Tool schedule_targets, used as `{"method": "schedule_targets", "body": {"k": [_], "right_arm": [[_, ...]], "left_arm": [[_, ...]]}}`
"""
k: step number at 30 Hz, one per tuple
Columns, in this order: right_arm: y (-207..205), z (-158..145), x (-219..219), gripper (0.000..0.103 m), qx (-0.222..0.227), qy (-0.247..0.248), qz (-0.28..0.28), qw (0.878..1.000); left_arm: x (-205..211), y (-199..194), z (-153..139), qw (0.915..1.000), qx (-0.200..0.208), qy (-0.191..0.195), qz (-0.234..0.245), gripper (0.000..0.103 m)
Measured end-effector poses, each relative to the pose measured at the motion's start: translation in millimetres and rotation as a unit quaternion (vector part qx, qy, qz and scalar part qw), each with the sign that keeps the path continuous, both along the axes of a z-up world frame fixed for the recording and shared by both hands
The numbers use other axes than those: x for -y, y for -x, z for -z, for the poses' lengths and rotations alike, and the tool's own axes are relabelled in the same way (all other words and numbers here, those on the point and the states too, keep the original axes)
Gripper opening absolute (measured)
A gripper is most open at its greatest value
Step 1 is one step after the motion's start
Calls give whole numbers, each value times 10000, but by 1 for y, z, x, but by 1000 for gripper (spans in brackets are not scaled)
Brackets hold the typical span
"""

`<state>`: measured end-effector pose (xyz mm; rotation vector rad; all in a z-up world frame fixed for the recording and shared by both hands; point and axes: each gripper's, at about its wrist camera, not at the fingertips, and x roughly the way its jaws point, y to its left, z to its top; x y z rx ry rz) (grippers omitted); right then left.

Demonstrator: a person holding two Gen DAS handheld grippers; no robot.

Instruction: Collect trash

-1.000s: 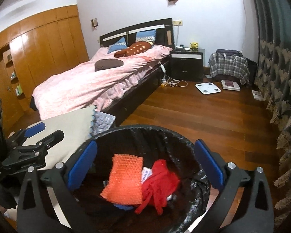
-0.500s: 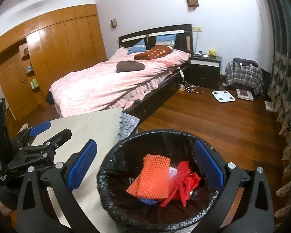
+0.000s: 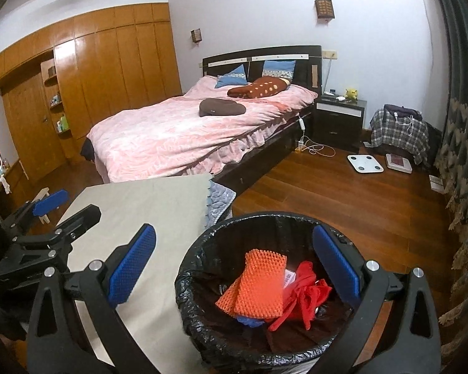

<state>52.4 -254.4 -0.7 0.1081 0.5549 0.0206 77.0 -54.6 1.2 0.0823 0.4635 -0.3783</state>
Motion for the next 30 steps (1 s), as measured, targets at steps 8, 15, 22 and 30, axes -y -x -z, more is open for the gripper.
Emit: {"method": "schedule_targets", "body": {"k": [8,15,22,30], "right_arm": [[-3,3,-6,98,-53,47,-50,10000],[-4,5,-9,98,-54,40,-85,9999],[-5,5,-10,98,-58,41,-90,9999],[-5,5,-10,98,-55,44,-93,9999]], "left_arm": [[-9,5,0,10000,-10,14,-96,97],[-12,6,-1,9999,-31,14,-124,97],[-13,6,0,9999,-23,10,-146,97],[-13,5,0,9999,-22,15,-140,97]]}}
